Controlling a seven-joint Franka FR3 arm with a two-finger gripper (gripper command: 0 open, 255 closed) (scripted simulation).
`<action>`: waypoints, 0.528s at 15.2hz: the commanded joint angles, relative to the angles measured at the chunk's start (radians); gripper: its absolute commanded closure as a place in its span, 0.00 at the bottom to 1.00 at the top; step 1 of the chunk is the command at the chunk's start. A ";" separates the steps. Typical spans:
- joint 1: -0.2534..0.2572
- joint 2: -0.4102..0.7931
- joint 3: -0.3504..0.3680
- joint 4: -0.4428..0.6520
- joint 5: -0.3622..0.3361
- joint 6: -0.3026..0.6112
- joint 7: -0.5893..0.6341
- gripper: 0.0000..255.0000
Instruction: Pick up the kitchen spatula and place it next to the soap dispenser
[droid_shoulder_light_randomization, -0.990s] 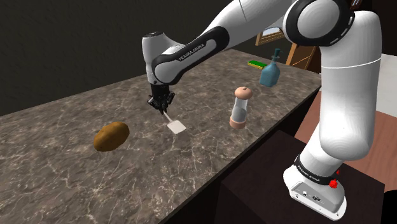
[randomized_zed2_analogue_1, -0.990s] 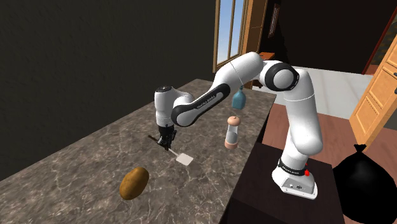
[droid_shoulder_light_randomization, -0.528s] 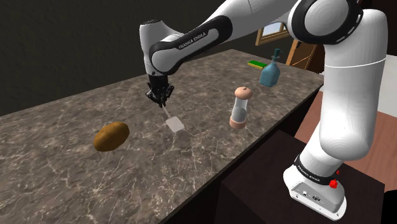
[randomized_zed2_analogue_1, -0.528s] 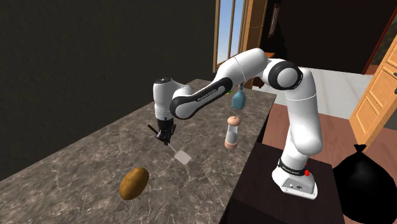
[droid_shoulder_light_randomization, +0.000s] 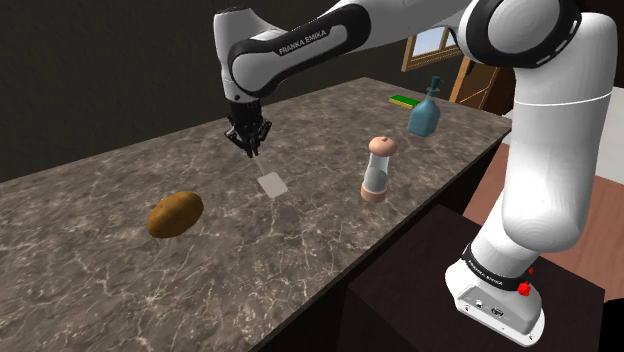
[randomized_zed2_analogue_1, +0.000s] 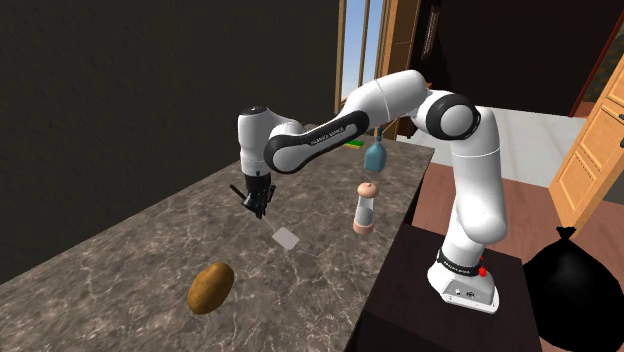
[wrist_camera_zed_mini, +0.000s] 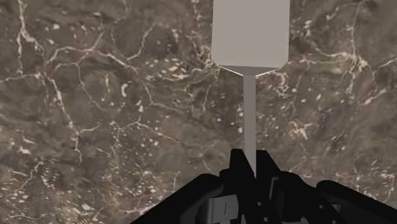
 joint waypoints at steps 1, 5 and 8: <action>-0.002 -0.011 0.001 0.012 0.005 -0.022 -0.005 1.00; -0.002 -0.021 0.004 0.052 0.011 -0.072 -0.010 1.00; -0.001 -0.027 0.005 0.085 0.014 -0.110 -0.014 1.00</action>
